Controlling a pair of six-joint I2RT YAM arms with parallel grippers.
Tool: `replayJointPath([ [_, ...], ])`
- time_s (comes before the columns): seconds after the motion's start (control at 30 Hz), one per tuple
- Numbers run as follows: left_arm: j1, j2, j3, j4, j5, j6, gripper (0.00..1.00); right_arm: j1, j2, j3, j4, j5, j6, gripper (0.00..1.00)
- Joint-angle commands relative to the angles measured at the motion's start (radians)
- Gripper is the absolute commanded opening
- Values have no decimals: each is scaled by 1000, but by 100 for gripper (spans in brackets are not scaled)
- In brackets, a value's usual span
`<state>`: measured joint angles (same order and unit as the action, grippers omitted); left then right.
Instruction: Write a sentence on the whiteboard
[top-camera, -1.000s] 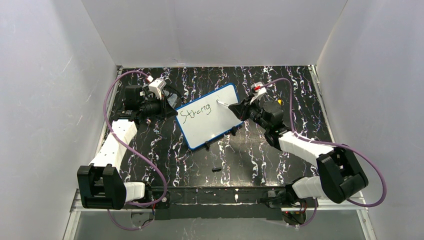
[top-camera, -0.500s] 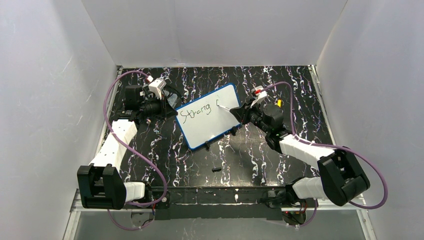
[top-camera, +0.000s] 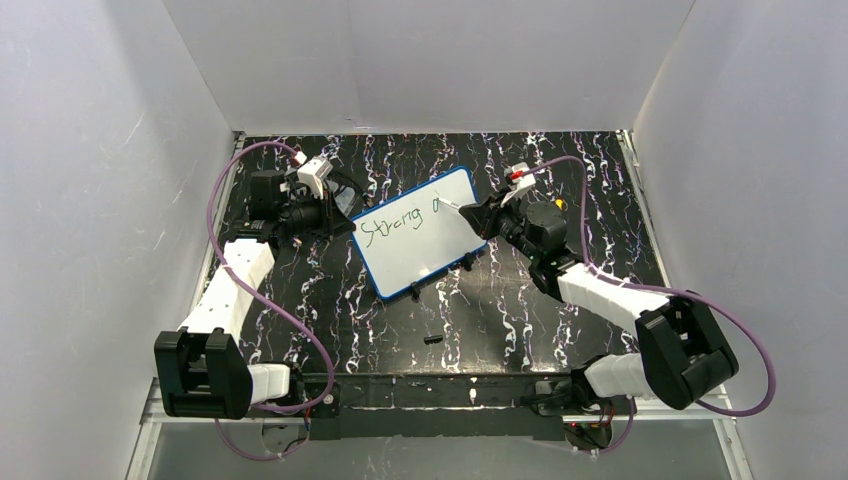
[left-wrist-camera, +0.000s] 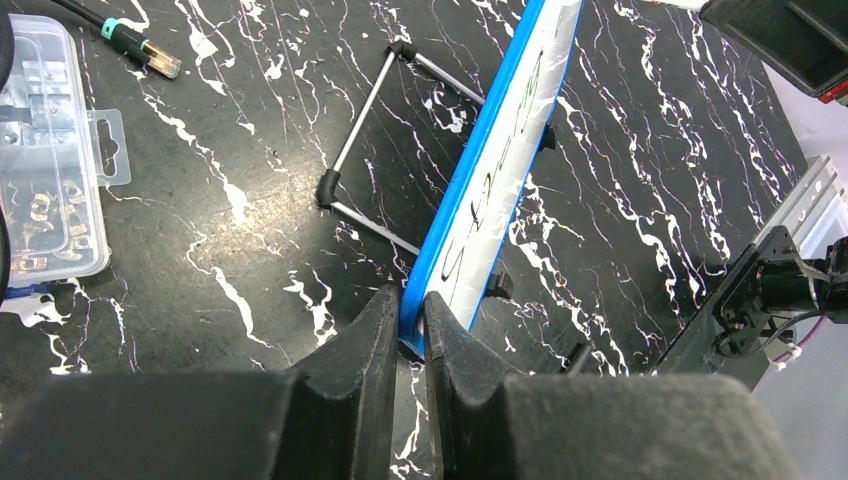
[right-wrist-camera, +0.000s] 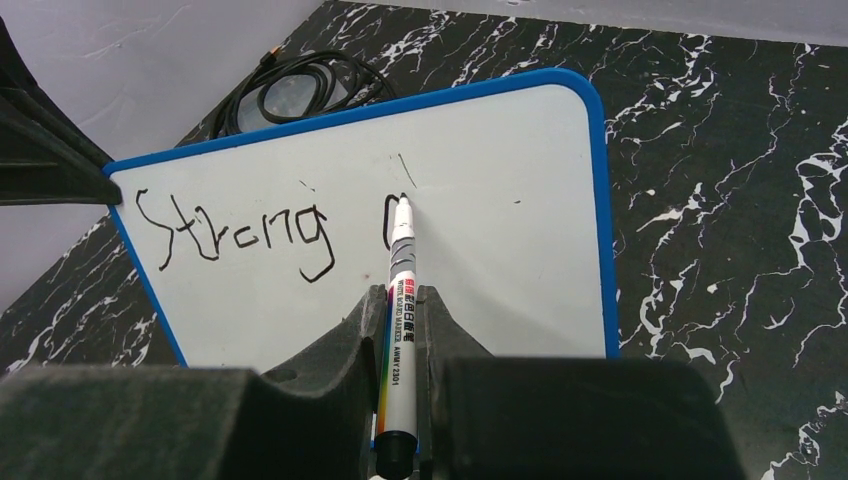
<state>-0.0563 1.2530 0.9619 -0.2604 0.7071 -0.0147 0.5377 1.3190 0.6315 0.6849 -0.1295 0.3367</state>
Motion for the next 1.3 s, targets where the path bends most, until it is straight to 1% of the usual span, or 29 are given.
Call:
replayJointPath([
  [0.0, -7, -8, 7, -20, 12, 10, 0, -1, 10, 33, 54, 11, -12, 1],
  [0.53, -7, -9, 8, -20, 14, 10, 0, 2, -30, -88, 36, 26, 12, 1],
  [0.8, -7, -11, 6, -20, 9, 10, 0, 2, -67, -59, 39, 95, -1, 1],
  [1.0, -7, -12, 6, -21, 11, 10, 0, 2, -88, -24, 65, 42, 24, 1],
  [1.27, -7, -12, 4, -20, 9, 10, 0, 2, -25, -11, 78, 8, 31, 1],
])
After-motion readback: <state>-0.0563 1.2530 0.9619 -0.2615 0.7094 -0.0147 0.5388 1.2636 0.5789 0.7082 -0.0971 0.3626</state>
